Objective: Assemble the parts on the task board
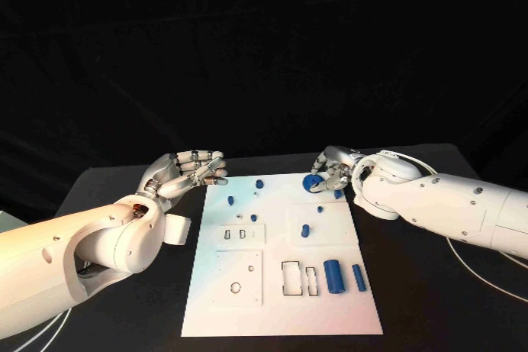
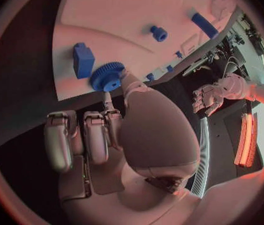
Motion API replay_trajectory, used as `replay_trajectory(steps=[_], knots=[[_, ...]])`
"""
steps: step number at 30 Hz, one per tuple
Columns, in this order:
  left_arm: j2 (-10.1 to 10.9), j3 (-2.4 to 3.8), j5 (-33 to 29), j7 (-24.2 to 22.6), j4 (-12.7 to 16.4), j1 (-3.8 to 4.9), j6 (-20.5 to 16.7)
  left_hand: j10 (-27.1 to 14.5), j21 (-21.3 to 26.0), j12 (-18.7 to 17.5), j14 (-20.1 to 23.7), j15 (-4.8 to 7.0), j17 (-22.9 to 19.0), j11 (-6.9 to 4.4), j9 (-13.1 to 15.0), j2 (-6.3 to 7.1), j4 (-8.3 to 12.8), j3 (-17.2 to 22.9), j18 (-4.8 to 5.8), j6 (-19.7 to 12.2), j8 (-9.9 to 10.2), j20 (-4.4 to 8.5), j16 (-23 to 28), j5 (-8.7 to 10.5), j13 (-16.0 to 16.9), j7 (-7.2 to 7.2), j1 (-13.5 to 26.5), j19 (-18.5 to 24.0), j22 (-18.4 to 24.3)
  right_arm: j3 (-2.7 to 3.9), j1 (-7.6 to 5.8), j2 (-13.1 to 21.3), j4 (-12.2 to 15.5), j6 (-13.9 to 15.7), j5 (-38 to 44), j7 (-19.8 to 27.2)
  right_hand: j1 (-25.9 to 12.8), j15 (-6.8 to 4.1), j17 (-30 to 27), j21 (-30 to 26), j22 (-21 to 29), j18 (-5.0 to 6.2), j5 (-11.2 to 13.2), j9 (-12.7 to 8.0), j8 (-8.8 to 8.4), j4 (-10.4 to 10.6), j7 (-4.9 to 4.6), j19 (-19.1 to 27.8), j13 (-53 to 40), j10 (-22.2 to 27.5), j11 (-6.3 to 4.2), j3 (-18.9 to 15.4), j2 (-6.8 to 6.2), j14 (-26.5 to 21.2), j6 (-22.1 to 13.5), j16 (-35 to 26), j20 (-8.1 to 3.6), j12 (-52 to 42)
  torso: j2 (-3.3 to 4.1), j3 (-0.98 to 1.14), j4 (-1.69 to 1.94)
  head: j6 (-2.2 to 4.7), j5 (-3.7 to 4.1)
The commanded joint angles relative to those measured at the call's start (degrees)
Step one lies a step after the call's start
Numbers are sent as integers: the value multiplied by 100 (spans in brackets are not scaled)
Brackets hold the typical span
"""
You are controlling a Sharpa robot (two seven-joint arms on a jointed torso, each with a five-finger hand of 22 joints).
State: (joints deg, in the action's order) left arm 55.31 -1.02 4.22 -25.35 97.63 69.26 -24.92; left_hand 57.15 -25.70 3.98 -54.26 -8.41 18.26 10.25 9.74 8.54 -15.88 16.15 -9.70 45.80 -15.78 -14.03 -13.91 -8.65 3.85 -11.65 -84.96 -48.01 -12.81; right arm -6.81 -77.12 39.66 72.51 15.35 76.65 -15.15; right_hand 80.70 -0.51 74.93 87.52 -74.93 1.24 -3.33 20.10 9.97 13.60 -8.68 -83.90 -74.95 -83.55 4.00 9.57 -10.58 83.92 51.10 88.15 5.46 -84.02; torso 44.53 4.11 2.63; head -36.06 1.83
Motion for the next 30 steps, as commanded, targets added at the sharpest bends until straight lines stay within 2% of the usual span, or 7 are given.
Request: replay_trajectory(steps=[1,11,16,19,20,23,30], knots=[[-21,5,-29,-65,-4,6,103,35,-37,-11,35,17,5,20,-6,-20,-9,28,-46,49,24,2,25,32,2,-120,47,38,-9,0,8,-22,-36,-134,103,-19,62,39,1031,20,-1266,-54,-17,8,18,15,0,-457,-832,-6,4,25,29,509,43,17,46,-2,1,5,-2,-6,1],[-28,5,-32,-62,-16,6,105,35,-42,-12,36,17,9,20,-7,-22,-8,31,-46,49,25,1,26,32,2,-122,46,42,-12,-1,18,-65,-103,-181,106,-4,119,29,1044,49,-1299,-63,-15,31,84,4,19,-475,-846,-18,-12,99,98,510,140,23,40,-9,3,11,0,-15,4],[-26,5,-33,-61,-17,6,103,35,-42,-12,36,17,9,20,-7,-22,-8,31,-46,49,25,1,26,32,2,-122,46,42,-12,-1,25,-66,-122,-184,107,5,170,5,1060,76,-1329,-71,-16,51,163,-15,47,-492,-869,-42,-40,239,227,512,264,29,22,-24,4,5,1,-25,-2],[-25,5,-33,-60,-19,6,104,35,-42,-12,36,17,9,20,-7,-22,-8,31,-46,49,25,1,26,32,2,-122,46,42,-12,-1,27,-64,-117,-149,149,29,288,-40,1063,96,-1352,-77,-21,66,242,-93,109,-506,-878,-53,-94,458,361,512,392,31,-12,-27,2,4,-1,-25,-4],[-25,5,-33,-60,-19,6,105,35,-42,-12,36,17,9,20,-7,-22,-8,31,-46,49,25,1,26,32,2,-122,46,42,-12,-1,28,-62,-109,-122,193,41,381,-70,1070,113,-1370,-82,-22,71,287,-171,142,-517,-888,-62,-125,640,395,514,463,33,-39,-30,2,4,-1,-25,-4],[-23,5,-33,-60,-20,6,106,35,-50,-15,38,18,15,20,-7,-29,-6,41,-47,51,26,1,27,30,1,-123,42,49,-17,-1,31,-54,-73,22,400,89,455,-109,1092,158,-1417,-96,-20,86,373,-316,184,-548,-923,-99,-166,930,380,518,576,40,-79,-57,3,6,1,-26,-7],[-23,5,-33,-56,-23,6,107,35,-50,-15,38,18,15,20,-7,-29,-6,41,-47,51,26,1,27,30,1,-123,42,49,-17,-1,41,-34,98,402,791,212,362,-152,1109,213,-1473,-113,-16,115,497,-502,226,-586,-945,-128,-204,1317,314,522,668,44,-123,-67,5,6,3,-14,-17]])
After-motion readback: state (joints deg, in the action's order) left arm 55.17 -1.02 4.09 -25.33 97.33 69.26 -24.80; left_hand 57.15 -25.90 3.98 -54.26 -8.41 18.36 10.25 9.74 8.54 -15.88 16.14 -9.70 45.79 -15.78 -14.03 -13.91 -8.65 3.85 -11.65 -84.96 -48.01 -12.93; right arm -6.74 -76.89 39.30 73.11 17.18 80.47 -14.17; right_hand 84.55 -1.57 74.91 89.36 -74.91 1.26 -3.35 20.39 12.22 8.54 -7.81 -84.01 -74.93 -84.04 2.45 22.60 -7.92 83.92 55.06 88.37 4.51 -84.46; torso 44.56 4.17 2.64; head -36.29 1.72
